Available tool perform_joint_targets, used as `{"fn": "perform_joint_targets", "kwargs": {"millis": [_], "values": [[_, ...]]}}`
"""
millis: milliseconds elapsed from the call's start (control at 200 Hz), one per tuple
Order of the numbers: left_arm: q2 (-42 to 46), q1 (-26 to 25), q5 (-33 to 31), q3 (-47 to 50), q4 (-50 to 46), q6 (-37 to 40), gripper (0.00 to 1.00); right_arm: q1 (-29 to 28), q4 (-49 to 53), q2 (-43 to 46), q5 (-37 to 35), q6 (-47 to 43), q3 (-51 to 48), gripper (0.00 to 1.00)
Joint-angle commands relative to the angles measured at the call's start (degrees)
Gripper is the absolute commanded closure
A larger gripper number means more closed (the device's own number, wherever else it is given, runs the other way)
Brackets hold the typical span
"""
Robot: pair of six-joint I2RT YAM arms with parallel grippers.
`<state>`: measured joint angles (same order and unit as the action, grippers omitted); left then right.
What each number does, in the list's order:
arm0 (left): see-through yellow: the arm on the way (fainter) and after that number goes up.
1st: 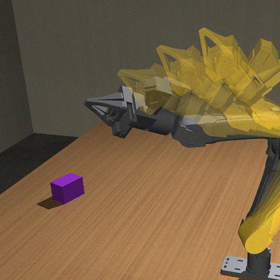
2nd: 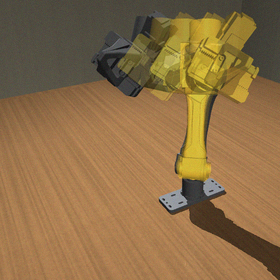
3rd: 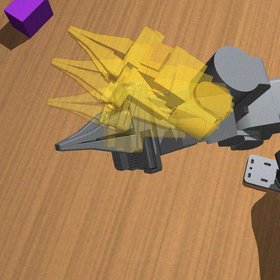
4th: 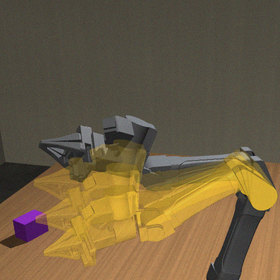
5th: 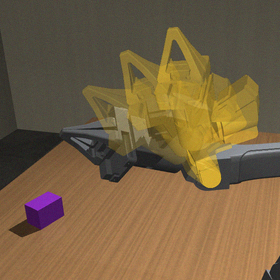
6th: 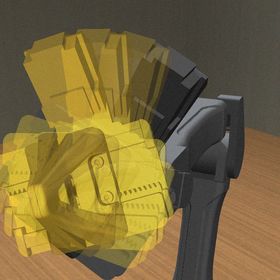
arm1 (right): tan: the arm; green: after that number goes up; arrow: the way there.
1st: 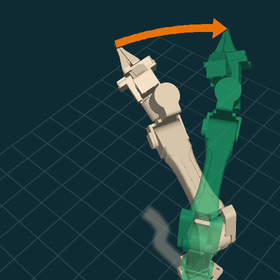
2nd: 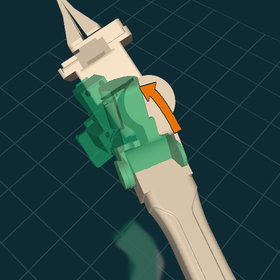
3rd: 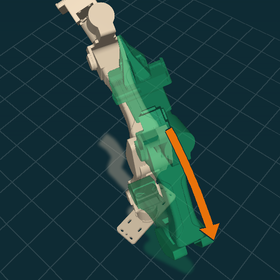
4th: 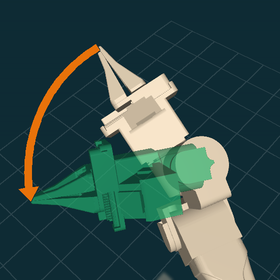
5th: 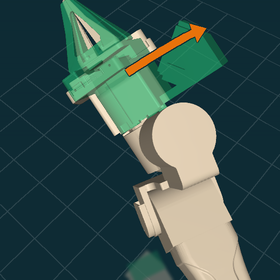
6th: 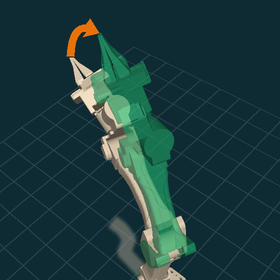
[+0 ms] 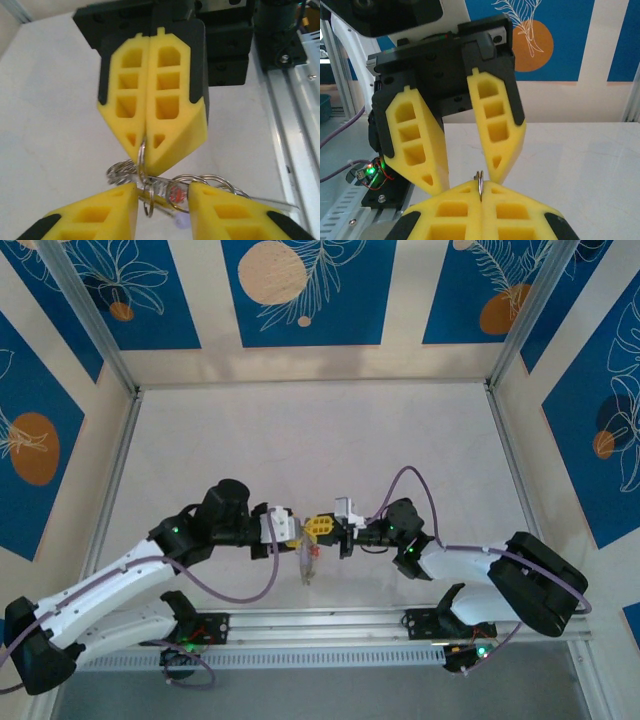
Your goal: Put the keys on the keyring
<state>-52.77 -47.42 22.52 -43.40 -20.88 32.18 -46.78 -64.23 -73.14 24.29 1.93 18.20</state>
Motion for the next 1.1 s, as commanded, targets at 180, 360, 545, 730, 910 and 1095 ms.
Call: {"fn": "perform_joint_targets", "kwargs": {"millis": [180, 360, 545, 730, 910, 1095], "values": [[-0.75, 1.08, 4.11, -2.04, -0.28, -1.87, 0.75, 0.22, 0.84, 2.90, 2.83, -4.24, 0.74, 1.00], [-0.86, 1.28, 4.11, -2.70, -0.64, -1.35, 0.86, 0.12, 2.84, 2.85, 3.91, -6.27, 1.31, 1.00], [-1.70, 1.35, 4.15, -3.44, -2.04, 0.07, 0.92, -0.06, 3.92, 2.85, 4.24, -7.02, 1.75, 1.00], [-2.34, 1.34, 3.55, -4.21, -2.89, 1.41, 1.00, -0.35, 5.58, 2.82, 3.20, -7.69, 2.11, 0.99], [-1.65, 1.28, -2.44, -6.09, -6.71, 4.26, 1.00, -0.28, 10.43, 3.30, 2.07, -9.34, 2.46, 0.88], [-1.94, 1.12, -4.92, -8.68, -10.67, 6.69, 1.00, -0.28, 13.74, 3.00, 1.84, -10.46, 3.14, 0.84]]}}
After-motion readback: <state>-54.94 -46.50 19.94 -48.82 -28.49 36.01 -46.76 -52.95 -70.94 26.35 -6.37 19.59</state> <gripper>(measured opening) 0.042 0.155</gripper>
